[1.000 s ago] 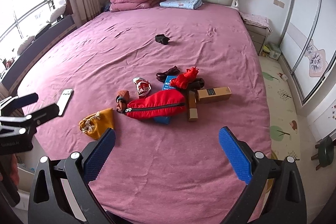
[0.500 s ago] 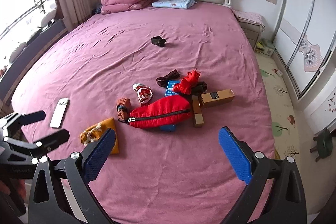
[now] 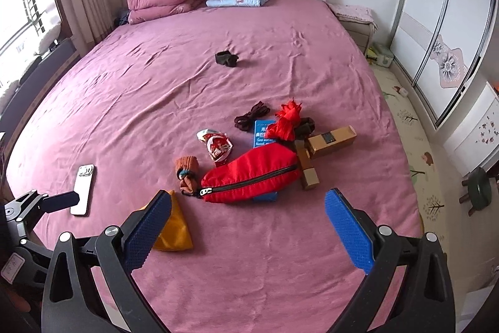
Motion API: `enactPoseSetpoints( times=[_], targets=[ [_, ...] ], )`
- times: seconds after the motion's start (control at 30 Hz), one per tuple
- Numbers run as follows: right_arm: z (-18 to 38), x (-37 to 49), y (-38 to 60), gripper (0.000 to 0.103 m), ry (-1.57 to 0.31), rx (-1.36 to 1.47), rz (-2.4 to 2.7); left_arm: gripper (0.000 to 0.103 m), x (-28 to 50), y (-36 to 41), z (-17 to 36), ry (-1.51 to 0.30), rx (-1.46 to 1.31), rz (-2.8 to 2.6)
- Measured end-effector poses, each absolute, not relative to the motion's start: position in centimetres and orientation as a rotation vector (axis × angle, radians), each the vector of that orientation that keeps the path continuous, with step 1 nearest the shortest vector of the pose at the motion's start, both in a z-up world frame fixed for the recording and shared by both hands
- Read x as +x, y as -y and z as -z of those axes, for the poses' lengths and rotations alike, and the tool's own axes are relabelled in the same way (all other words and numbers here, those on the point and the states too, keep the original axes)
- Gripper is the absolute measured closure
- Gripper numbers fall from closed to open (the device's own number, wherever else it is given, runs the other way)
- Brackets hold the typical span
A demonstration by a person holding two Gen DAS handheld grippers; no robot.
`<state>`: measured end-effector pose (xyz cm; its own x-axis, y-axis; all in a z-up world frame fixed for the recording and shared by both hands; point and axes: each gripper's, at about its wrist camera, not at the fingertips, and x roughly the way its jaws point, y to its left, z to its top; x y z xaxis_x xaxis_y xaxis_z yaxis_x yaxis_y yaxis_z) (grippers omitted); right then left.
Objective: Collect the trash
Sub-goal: 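Lower the left tool onto the mustard drawstring pouch and close it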
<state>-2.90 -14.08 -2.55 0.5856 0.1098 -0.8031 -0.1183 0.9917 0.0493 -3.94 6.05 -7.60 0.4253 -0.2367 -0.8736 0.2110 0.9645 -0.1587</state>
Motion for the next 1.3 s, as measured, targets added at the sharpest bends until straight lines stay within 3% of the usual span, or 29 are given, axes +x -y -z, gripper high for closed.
enactPoseSetpoints(
  times=[0.73, 1.3],
  targets=[
    [6.3, -0.3, 12.8, 0.009, -0.979, -0.064, -0.229, 0.004, -1.7, -6.4, 11.8, -1.177, -0.085, 0.226],
    [13.5, 3.2, 10.4, 0.009, -1.073, -0.117, -0.36, 0.005, 0.5, -8.2, 22.6, -1.337, -0.239, 0.072]
  ],
)
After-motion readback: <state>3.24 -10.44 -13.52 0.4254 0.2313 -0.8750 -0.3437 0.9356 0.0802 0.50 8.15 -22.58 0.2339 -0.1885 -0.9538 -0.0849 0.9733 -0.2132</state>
